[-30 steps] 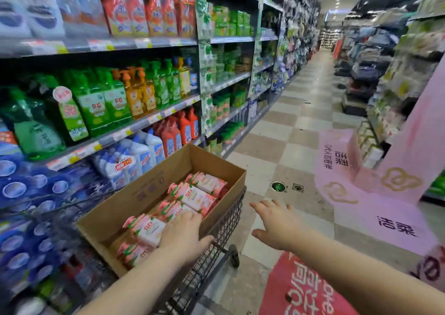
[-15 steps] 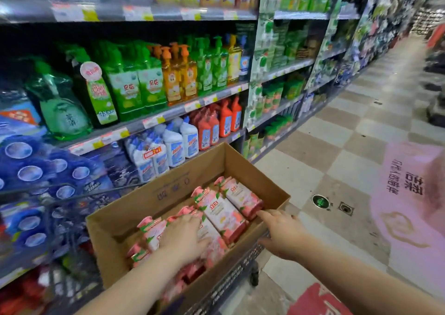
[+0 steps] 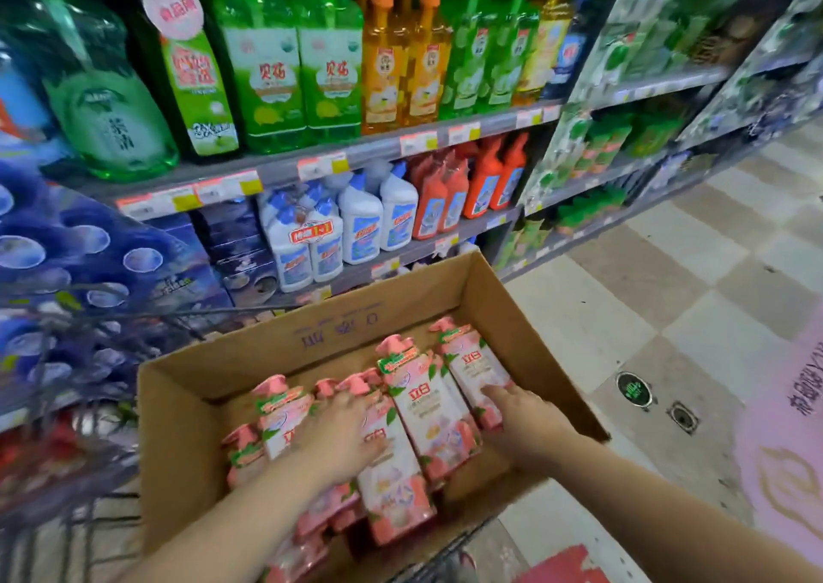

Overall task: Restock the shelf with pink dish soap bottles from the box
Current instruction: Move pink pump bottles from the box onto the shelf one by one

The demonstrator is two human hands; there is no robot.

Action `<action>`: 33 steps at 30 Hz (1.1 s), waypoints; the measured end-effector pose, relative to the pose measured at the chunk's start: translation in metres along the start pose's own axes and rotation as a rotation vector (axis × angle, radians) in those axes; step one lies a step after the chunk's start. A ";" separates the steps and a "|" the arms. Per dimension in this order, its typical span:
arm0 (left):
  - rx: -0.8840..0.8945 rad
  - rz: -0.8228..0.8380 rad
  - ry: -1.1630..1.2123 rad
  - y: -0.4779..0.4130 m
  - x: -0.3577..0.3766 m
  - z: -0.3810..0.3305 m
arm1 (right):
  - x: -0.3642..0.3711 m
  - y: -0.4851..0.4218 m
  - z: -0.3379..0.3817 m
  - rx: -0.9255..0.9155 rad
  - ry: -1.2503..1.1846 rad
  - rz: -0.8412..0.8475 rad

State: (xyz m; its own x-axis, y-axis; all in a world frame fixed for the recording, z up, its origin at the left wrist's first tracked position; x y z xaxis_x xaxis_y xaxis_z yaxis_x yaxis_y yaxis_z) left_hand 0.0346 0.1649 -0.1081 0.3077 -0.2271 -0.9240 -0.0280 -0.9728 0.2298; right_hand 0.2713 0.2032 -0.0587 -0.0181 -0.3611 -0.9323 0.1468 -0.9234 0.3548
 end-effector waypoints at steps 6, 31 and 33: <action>-0.161 0.048 0.115 -0.024 0.024 -0.004 | 0.027 -0.070 0.002 -0.119 0.007 0.152; -0.744 -0.051 0.870 -0.068 0.107 -0.032 | 0.135 -0.163 0.006 0.258 -0.864 0.362; -0.741 -0.046 0.881 -0.070 0.108 -0.034 | 0.133 -0.161 0.006 0.258 -0.870 0.339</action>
State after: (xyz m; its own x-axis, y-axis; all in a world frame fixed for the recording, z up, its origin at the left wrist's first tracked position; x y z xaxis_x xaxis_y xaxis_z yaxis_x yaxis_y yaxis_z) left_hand 0.1017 0.2098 -0.2132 0.8596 0.2020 -0.4694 0.4767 -0.6481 0.5939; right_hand 0.2392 0.3025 -0.2396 -0.7555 -0.4885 -0.4367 0.0596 -0.7149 0.6966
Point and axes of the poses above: each hand's wrist, its own y-axis away from the middle knuckle, its own x-axis out of the palm, z = x × y, the point moved 2 cm from there along -y, towards the middle knuckle, and after that the axes turned 11 degrees about -z, right-handed, at the moved point
